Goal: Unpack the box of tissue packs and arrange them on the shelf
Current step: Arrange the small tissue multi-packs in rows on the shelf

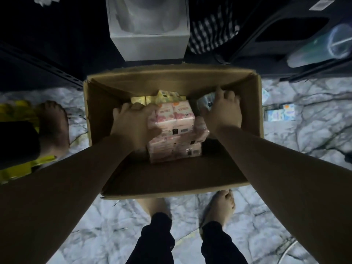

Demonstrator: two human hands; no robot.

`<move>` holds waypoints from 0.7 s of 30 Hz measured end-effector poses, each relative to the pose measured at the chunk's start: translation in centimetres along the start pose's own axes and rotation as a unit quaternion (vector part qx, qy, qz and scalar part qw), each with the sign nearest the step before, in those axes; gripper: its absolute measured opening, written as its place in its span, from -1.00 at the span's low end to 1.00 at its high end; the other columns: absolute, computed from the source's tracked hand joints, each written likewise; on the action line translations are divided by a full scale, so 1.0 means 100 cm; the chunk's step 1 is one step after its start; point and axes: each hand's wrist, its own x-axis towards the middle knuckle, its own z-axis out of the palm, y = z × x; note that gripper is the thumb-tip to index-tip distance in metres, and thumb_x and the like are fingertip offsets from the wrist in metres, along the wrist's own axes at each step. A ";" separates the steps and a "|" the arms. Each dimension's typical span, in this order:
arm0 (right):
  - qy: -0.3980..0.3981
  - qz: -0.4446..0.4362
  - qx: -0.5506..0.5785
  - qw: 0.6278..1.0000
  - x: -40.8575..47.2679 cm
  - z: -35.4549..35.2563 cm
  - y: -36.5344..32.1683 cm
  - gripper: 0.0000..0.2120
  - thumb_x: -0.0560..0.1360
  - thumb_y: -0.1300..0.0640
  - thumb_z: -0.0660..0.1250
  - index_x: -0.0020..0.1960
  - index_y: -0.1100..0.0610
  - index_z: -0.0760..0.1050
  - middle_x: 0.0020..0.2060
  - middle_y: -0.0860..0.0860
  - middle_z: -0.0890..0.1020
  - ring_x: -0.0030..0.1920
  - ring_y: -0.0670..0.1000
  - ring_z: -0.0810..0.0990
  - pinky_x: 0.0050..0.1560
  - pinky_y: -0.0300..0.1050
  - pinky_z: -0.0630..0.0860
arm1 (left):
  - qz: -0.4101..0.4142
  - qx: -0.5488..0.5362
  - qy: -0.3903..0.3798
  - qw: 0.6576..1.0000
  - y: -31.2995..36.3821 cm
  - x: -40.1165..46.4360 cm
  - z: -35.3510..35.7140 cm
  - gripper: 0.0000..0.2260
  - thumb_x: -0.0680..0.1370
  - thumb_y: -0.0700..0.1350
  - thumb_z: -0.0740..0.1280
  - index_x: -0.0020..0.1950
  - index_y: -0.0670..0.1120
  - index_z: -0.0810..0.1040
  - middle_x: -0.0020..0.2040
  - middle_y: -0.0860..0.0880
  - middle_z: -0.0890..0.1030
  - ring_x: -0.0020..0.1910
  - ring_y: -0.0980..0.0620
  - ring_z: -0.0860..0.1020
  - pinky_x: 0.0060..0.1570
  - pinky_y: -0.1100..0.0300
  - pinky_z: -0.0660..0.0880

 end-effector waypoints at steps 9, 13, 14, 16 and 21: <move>0.051 -0.034 0.059 0.996 -0.039 -0.055 0.002 -0.56 0.35 0.04 0.49 0.21 0.13 0.56 0.18 0.21 0.45 0.15 0.32 0.46 0.13 0.08 0.49 | -0.006 -0.048 0.011 0.999 0.002 -0.046 -0.046 -0.34 0.37 0.25 0.54 0.43 0.21 0.45 0.26 -0.10 0.48 0.22 -0.20 0.45 0.25 -0.14 0.42; 0.081 -0.047 0.114 0.989 -0.083 -0.117 0.006 -0.55 0.32 -0.07 0.48 0.09 0.16 0.52 0.17 0.23 0.45 0.15 0.32 0.47 0.07 0.08 0.52 | -0.024 -0.093 0.050 0.994 0.017 -0.089 -0.095 -0.34 0.31 0.20 0.60 0.38 0.18 0.51 0.15 -0.10 0.48 0.12 -0.23 0.49 0.15 -0.14 0.47; 0.076 -0.042 0.130 0.988 -0.094 -0.131 0.007 -0.50 0.32 -0.14 0.45 0.10 0.18 0.52 0.17 0.23 0.44 0.15 0.32 0.47 0.03 0.07 0.53 | -0.031 -0.106 0.057 0.992 0.021 -0.099 -0.107 -0.34 0.30 0.19 0.61 0.37 0.18 0.53 0.13 -0.10 0.48 0.11 -0.23 0.50 0.16 -0.14 0.48; 0.067 -0.033 0.144 0.987 -0.111 -0.153 0.009 -0.43 0.31 -0.20 0.42 0.15 0.16 0.51 0.16 0.19 0.43 0.14 0.32 0.50 -0.04 0.06 0.57 | -0.047 -0.125 0.061 0.989 0.028 -0.117 -0.122 -0.34 0.29 0.20 0.62 0.36 0.20 0.52 0.13 -0.10 0.47 0.13 -0.24 0.51 0.19 -0.15 0.47; 0.061 -0.033 0.149 0.986 -0.132 -0.153 0.015 -0.48 0.33 -0.02 0.54 0.22 0.14 0.55 0.18 0.16 0.42 0.21 0.28 0.48 0.04 0.07 0.59 | -0.112 -0.180 0.070 0.975 0.037 -0.138 -0.111 -0.39 0.29 0.27 0.60 0.26 0.23 0.49 0.16 -0.08 0.50 0.13 -0.18 0.54 0.18 -0.01 0.51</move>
